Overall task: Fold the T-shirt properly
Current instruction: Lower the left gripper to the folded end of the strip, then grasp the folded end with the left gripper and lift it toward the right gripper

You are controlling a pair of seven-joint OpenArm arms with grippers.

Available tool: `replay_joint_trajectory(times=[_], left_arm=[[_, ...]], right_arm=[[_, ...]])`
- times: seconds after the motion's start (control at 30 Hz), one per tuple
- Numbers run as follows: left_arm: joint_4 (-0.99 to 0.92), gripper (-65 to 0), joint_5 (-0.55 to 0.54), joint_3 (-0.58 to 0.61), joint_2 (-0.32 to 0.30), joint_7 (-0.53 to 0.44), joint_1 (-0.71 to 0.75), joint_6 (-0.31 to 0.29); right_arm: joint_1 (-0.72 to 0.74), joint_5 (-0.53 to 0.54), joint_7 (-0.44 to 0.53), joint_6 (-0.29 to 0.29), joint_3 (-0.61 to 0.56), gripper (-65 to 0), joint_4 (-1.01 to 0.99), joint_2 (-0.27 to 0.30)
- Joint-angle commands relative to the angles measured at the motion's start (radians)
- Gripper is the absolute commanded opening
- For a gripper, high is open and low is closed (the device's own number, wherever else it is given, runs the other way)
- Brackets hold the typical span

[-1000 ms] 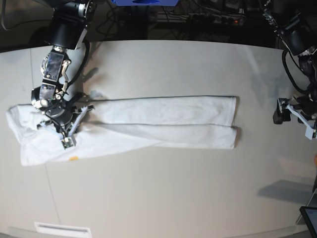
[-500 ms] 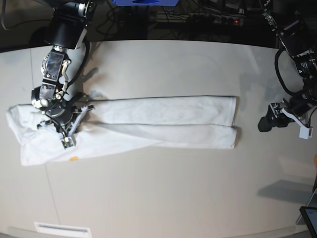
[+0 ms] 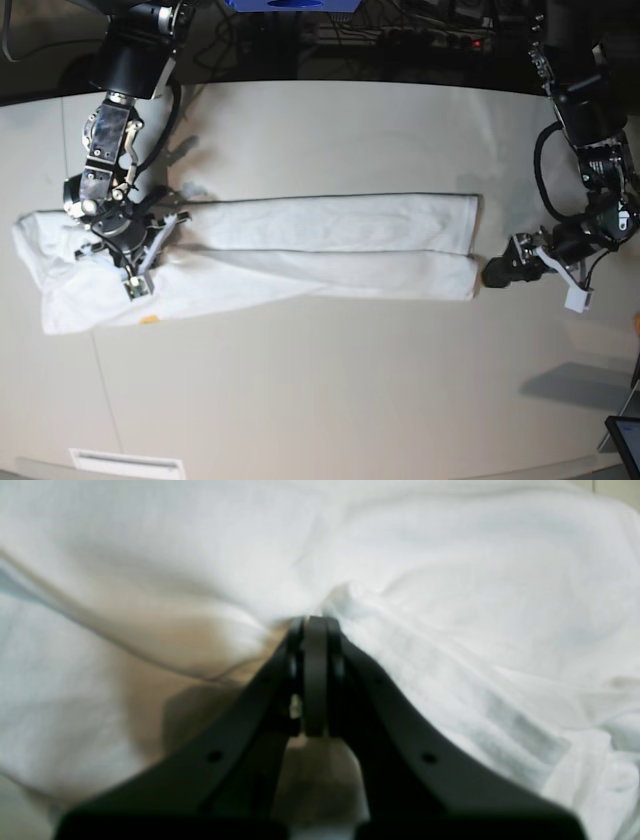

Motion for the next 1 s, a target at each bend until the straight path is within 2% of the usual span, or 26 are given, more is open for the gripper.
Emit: replay_joint_trajectory(times=[0.0,0.17,0.37,0.9,0.97], left_arm=[[-0.004,0.0,-0.023,0.009,-0.013,-0.017,-0.026,-0.008],[-0.044,0.0,0.040,0.045,0.018,-0.054,-0.043,-0.008],[-0.044,0.0,0.119,0.045,0.052,-0.054,-0.036,-0.008],[-0.044,-0.2,0.119,0.048,0.137,-0.029,-0.034,-0.008],[-0.044,-2.2,0.119,0.071,0.144,-0.032,-0.034,-0.008]], right_arm=[[-0.007,-0.020,-0.058,0.019,-0.005,-64.7,-0.003,-0.004],[-0.007,-0.020,-0.058,0.019,-0.002,-64.7,-0.003,0.001],[-0.007,-0.020,-0.058,0.019,-0.001,-64.7,-0.003,0.003],[-0.004,-0.020,-0.058,0.019,-0.005,-64.7,-0.003,0.003],[-0.004,-0.020,-0.058,0.019,-0.005,-64.7,-0.003,0.003]])
